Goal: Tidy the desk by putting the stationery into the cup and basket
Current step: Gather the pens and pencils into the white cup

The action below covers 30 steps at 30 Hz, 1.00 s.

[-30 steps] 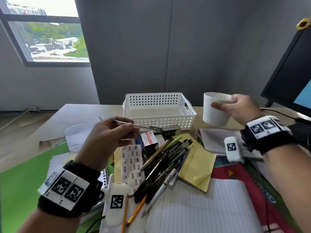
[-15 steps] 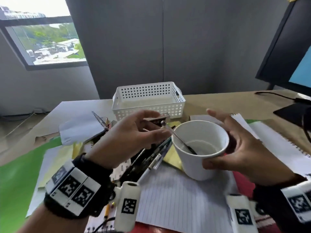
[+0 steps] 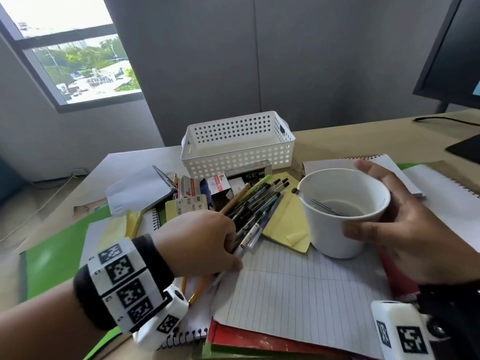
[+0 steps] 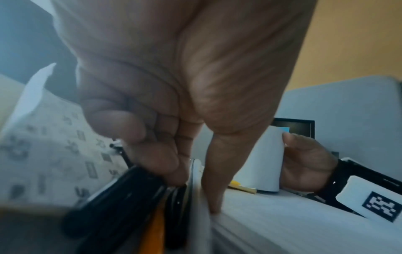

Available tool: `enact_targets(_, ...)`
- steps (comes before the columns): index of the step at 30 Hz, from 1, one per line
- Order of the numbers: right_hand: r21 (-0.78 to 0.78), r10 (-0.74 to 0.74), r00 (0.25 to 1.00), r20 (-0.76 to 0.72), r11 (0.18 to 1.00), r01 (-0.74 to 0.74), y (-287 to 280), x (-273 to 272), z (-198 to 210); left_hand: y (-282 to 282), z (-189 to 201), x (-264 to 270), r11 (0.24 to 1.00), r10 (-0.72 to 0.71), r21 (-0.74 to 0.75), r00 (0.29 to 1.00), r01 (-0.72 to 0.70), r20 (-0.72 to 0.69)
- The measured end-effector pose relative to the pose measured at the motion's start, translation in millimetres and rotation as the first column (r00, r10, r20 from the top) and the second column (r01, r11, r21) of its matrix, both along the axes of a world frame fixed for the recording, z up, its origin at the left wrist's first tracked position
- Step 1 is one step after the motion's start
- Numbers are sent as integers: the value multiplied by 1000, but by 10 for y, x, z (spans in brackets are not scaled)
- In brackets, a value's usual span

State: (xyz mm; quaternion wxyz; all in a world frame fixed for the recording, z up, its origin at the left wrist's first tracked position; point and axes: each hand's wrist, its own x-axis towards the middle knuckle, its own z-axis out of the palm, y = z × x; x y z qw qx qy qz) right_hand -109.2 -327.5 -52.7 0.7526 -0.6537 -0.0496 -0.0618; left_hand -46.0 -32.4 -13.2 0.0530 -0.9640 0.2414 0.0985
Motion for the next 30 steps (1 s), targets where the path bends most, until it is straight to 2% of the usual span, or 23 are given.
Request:
enact_targets(4, -18, 7, 1000, -15, 1000, -7, -22, -11, 0, 66, 5, 99, 994, -4, -107, 996, -6, -94)
enact_targets(6, -32, 2, 1000, -14, 999, -3, -4, -30, 6, 166, 55, 169, 944, 20, -316, 973, -94, -229)
enact_targets(7, -45, -3, 1000, -11, 999, 3, 13, -42, 10, 203, 94, 194, 866, 11, -472, 950, -165, -312)
enact_targets(8, -64, -9, 1000, -9, 998, 8, 30, -52, 13, 224, 149, 194, 748, -22, -624, 930, -228, -366)
enact_targets(10, -103, -26, 1000, -12, 994, 24, 41, -67, 12, 180, 270, 150, 452, -119, -848, 923, -276, -365)
enact_targets(11, -118, -32, 999, -15, 993, 30, 43, -74, 13, 122, 319, 122, 320, -162, -906, 927, -275, -339)
enact_targets(12, -127, -37, 999, -16, 991, 34, 43, -78, 14, 50, 365, 94, 222, -191, -938, 932, -265, -309)
enact_targets(13, -132, -39, 999, -14, 991, 36, 46, -82, 18, -35, 388, 71, 162, -206, -955, 938, -248, -278)
enact_targets(14, -130, -40, 999, -13, 991, 38, 50, -85, 20, -121, 400, 53, 141, -213, -963, 943, -228, -254)
enact_targets(15, -124, -40, 999, -9, 991, 39, 57, -88, 22, -206, 393, 45, 149, -215, -966, 947, -210, -239)
enact_targets(18, -105, -36, 999, -3, 994, 36, 63, -89, 19, -440, 342, 45, 241, -221, -956, 949, -169, -224)
enact_targets(20, -107, -36, 999, -3, 994, 35, 54, -83, 4, -507, 350, 30, 256, -221, -950, 947, -176, -235)
enact_targets(25, -101, -27, 1000, 1, 995, 27, 42, -61, -27, -207, 420, 91, 328, -45, -930, 980, -167, -191)
enact_targets(26, -95, -21, 1000, 4, 995, 21, 41, -58, -32, -126, 396, 119, 385, -11, -908, 983, -165, -184)
enact_targets(27, -85, -16, 1000, 4, 996, 16, 42, -57, -35, -70, 359, 143, 488, 15, -857, 983, -166, -182)
enact_targets(29, -78, -13, 1000, 0, 997, 13, 36, -66, -36, -65, 263, 152, 762, 35, -631, 982, -146, -184)
enact_targets(30, -81, -11, 1000, 0, 997, 11, 32, -73, -37, -103, 218, 131, 863, 41, -489, 982, -129, -186)
